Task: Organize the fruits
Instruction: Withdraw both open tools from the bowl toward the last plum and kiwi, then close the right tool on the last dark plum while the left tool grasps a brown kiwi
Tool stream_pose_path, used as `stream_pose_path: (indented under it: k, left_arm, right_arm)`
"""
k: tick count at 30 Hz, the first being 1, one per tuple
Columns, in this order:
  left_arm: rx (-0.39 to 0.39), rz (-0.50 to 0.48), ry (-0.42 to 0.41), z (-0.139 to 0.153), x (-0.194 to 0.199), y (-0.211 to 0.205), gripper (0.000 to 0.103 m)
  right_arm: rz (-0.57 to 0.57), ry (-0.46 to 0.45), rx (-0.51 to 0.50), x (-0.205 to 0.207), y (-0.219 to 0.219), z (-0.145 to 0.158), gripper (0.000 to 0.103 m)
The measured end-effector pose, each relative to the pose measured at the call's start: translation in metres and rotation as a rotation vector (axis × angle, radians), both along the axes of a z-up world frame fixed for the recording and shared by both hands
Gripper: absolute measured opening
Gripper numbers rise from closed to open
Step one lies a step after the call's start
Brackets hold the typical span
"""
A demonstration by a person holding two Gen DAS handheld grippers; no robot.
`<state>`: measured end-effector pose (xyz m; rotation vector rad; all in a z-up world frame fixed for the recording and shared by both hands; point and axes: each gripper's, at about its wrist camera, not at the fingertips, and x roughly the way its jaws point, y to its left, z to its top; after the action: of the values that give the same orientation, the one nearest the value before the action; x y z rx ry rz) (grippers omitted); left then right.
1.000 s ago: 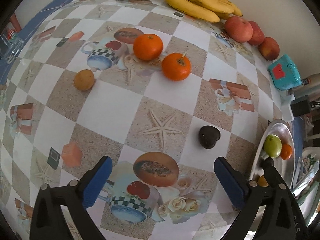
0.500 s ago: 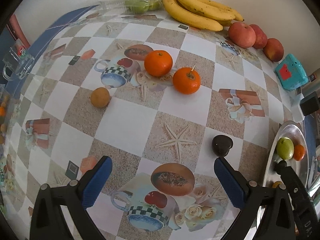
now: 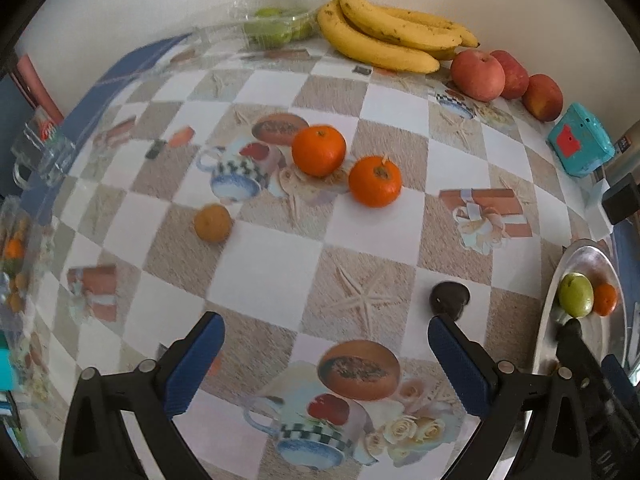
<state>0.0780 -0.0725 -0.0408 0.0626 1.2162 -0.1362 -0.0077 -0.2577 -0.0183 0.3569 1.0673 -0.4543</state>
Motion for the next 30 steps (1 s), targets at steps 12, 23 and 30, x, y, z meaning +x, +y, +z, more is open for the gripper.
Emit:
stream_pose_path:
  k: [12,23,30]
  left_arm:
    - [0.135,-0.033,-0.103,0.015,0.024,0.035,0.103]
    - [0.063,0.086,-0.083,0.015,0.048,0.086,0.103]
    - [0.015,0.158,-0.083,0.012,0.058,0.111,0.103]
  right_arm:
    - [0.132,-0.042,-0.005,0.015,0.032,0.005,0.1]
    - [0.298,-0.096,0.004,0.041,0.085,0.012,0.1]
    - [0.293,-0.075,0.016,0.055,0.093,0.003,0.1]
